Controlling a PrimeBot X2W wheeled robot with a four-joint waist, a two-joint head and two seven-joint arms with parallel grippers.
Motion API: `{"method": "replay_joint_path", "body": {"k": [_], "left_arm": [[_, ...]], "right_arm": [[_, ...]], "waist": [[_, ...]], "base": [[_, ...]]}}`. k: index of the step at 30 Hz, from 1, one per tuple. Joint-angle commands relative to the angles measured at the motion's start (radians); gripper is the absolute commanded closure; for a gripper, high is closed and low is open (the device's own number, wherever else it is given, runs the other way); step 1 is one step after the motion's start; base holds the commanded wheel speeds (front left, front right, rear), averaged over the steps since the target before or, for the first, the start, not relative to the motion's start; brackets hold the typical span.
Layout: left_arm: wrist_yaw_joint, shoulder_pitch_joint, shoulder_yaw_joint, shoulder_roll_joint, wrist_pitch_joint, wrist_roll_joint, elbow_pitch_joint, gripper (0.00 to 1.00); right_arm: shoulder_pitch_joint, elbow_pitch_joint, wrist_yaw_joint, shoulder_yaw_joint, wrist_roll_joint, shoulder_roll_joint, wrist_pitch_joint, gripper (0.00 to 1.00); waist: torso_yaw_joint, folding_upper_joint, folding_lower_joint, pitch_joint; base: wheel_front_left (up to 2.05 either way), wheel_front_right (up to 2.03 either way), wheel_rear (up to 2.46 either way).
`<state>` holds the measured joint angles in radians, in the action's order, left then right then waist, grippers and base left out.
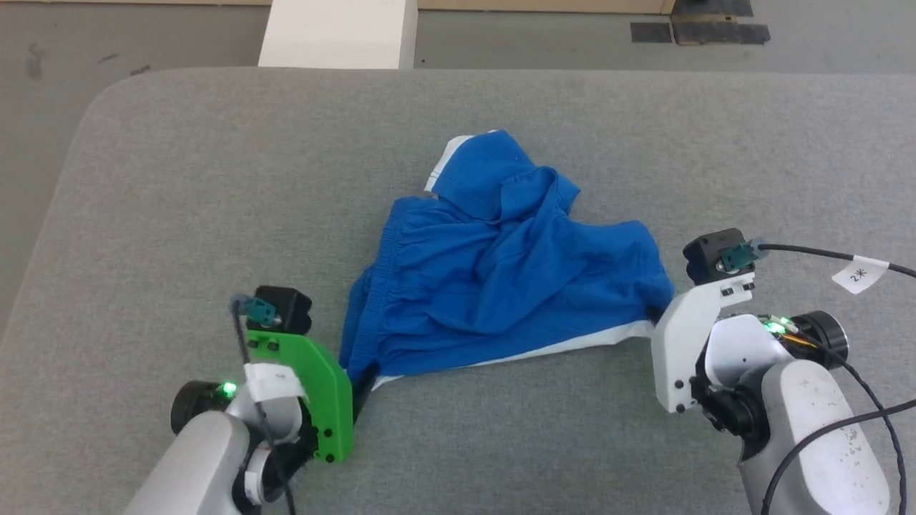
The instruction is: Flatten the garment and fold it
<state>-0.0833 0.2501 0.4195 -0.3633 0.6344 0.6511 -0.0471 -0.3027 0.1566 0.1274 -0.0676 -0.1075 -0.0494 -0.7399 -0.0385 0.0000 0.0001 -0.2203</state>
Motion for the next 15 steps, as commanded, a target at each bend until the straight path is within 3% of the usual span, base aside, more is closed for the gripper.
{"method": "replay_joint_path", "body": {"k": [1, 3, 4, 5, 6, 7, 15], "left_arm": [[-0.005, 0.017, 0.011, 0.006, 0.015, -0.006, -0.024, 0.0], [-0.006, 0.02, 0.016, 0.017, 0.018, -0.002, -0.053, 0.0], [-0.004, 0.019, 0.02, 0.02, 0.021, 0.001, -0.066, 0.14], [0.0, 0.019, 0.023, 0.027, 0.022, 0.007, -0.078, 0.55], [0.003, 0.019, 0.024, 0.033, 0.018, 0.013, -0.085, 0.73], [0.008, 0.02, 0.023, 0.039, 0.01, 0.018, -0.091, 0.99], [0.036, 0.035, 0.021, 0.056, -0.014, 0.043, -0.098, 1.0]], "right_arm": [[0.003, -0.005, 0.003, -0.001, -0.006, -0.001, 0.002, 1.0], [0.0, -0.005, 0.003, -0.002, -0.008, -0.001, 0.005, 1.0], [-0.001, -0.004, 0.003, -0.002, -0.008, -0.001, 0.006, 1.0], [-0.002, -0.003, 0.003, -0.001, -0.008, -0.001, 0.008, 1.0], [-0.002, -0.003, 0.003, 0.0, -0.008, -0.001, 0.009, 1.0], [-0.002, -0.003, 0.003, 0.002, -0.007, -0.001, 0.01, 1.0], [0.003, 0.01, 0.003, 0.014, 0.0, -0.001, 0.019, 1.0]], "waist": [[0.006, 0.0, -0.0001, -0.009], [0.009, 0.0, -0.0001, -0.015], [0.011, 0.0, -0.0001, -0.018], [0.011, 0.0, -0.0001, -0.021], [0.012, 0.0, -0.0001, -0.023], [0.011, 0.0, -0.0001, -0.025], [-0.002, 0.0, -0.0001, -0.012]], "base": [[0.0, 0.0, 0.0], [0.0, 0.0, 0.0], [0.0, 0.0, 0.0], [0.0, 0.0, 0.0], [0.0, 0.0, 0.0], [0.0, 0.0, 0.0], [0.0, 0.0, 0.0]]}}
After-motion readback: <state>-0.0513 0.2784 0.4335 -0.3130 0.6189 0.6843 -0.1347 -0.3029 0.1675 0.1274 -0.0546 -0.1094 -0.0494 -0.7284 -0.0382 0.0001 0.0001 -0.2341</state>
